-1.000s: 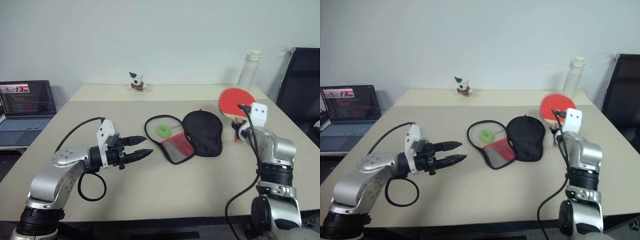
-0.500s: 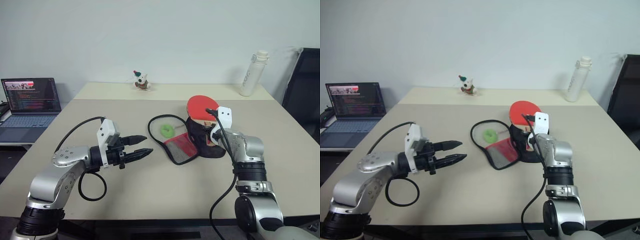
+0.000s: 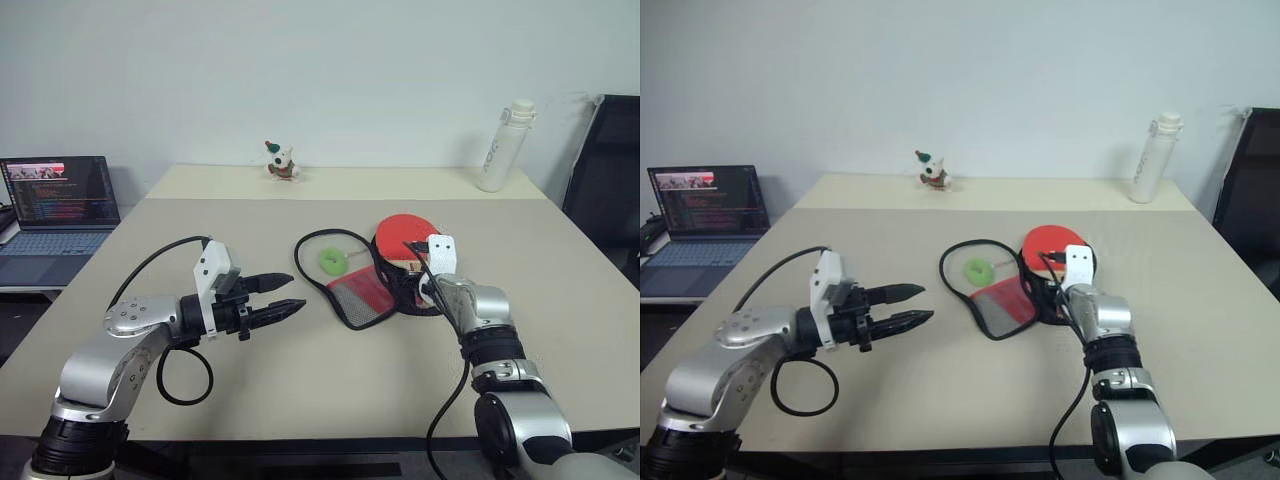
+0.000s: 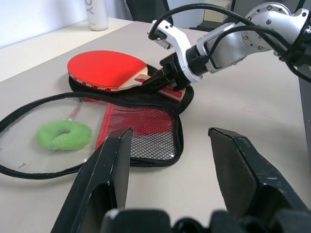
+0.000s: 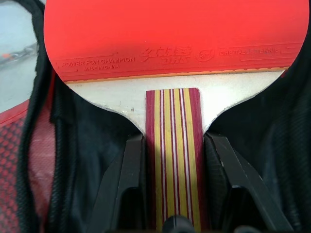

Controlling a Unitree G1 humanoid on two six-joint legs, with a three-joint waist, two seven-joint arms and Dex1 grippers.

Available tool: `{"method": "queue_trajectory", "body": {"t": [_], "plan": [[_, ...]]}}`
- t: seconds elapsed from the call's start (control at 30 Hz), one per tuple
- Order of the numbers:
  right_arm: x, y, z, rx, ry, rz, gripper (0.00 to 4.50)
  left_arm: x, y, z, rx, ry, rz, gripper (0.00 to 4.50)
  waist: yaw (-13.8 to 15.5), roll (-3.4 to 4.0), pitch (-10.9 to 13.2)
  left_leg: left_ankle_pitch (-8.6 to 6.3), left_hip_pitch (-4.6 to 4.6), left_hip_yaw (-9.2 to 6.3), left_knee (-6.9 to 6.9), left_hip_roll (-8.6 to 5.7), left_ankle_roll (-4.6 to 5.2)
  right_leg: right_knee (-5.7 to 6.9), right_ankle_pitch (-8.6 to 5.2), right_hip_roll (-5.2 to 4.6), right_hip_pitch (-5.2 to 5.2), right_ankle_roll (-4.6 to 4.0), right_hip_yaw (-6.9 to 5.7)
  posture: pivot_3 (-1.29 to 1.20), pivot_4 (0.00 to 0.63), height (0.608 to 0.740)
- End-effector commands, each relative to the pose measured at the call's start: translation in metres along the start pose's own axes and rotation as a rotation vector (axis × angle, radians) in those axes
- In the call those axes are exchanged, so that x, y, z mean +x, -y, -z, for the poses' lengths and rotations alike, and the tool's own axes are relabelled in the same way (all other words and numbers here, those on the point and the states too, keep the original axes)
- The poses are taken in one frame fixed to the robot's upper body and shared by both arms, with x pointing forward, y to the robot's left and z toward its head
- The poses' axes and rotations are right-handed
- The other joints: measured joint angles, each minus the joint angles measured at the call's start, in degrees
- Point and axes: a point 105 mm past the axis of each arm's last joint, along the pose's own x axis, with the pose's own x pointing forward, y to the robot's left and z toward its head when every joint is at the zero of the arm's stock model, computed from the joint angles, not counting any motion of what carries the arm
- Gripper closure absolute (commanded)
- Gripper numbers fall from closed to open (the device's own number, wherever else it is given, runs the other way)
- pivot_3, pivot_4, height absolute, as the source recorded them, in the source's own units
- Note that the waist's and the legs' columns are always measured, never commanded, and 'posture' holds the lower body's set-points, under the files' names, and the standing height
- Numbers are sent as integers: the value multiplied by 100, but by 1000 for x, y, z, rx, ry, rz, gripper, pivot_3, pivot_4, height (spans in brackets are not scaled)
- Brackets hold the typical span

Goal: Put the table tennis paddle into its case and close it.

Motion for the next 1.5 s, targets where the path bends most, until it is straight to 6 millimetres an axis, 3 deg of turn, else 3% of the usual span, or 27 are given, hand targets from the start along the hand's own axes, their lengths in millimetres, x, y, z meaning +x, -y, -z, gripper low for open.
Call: {"method": "queue_trajectory", "body": {"t": [0.03, 0.47, 0.5, 0.53, 0.77, 0.87, 0.97, 1.1, 1.2, 1.37, 1.5], "plan": [[-5, 6, -14, -7, 59, 10, 3325, -3, 2, -11, 46, 20, 0, 1776, 0, 0, 0, 0, 0, 0, 0, 0, 0, 0, 0, 0, 0, 0, 0, 0, 150, 740], [-6, -2, 2, 68, -5, -6, 3325, -2, 2, -10, 45, 21, 2, 1776, 3, -2, -2, 1, 2, -2, 0, 1, -2, 2, 0, 1, 3, 0, -2, 0, 150, 740], [-7, -2, 1, 73, -1, -4, 2617, -2, 2, -10, 44, 21, 0, 1776, 3, -3, -2, 1, 2, -2, 0, 1, -2, 2, 0, 1, 3, 0, -2, 0, 150, 740], [-7, -2, 0, 77, 1, -1, 2479, -2, 1, -10, 44, 21, -3, 1776, 3, -3, -2, 2, 3, -2, 0, 1, -2, 2, 0, 1, 4, 0, -2, 0, 150, 740], [-10, -11, -7, 104, 17, -22, 71, -2, -12, -13, 65, 43, -89, 1776, 15, -3, -2, 3, 5, -6, 1, 0, -5, 8, 0, 0, 6, 0, -5, 0, 150, 740], [-21, -14, -25, 103, 91, -80, 26, -3, -20, -10, 74, 39, -140, 1776, 19, -3, -2, 3, 5, -6, 1, 0, -4, 10, 0, 0, 5, 0, -5, 0, 150, 740], [-38, -11, -43, -6, 177, -153, 26, -7, -28, -1, 83, 2, -198, 1776, 23, -2, -1, 3, 3, -5, 0, 0, -4, 8, 0, 0, 2, 0, -4, 0, 150, 740], [-74, -22, -56, -263, 301, -377, 26, -12, -41, 12, 75, -33, -265, 1776, 28, -2, -2, 1, 2, -5, -1, -1, -1, 2, 0, 0, 3, 0, -5, 0, 150, 740], [-98, -30, -43, -389, 251, -560, 0, -8, -46, 17, 79, -49, -267, 2612, 25, -3, -2, -9, 4, -8, -3, 1, 16, 0, 0, 2, 6, 1, -8, 0, 150, 740], [-108, -26, -41, -381, 194, -606, 0, 0, -52, 22, 79, -62, -245, 4433, 17, -4, -2, -9, 6, -7, 0, 2, 17, 8, 0, 3, 7, 0, -6, 0, 150, 740], [-112, -21, -48, -361, 196, -601, 0, 4, -58, 34, 55, -98, -249, 4471, 33, -4, -2, -8, 6, -9, 1, 1, 16, 9, 0, 2, 6, 0, -8, 0, 150, 740]]}}
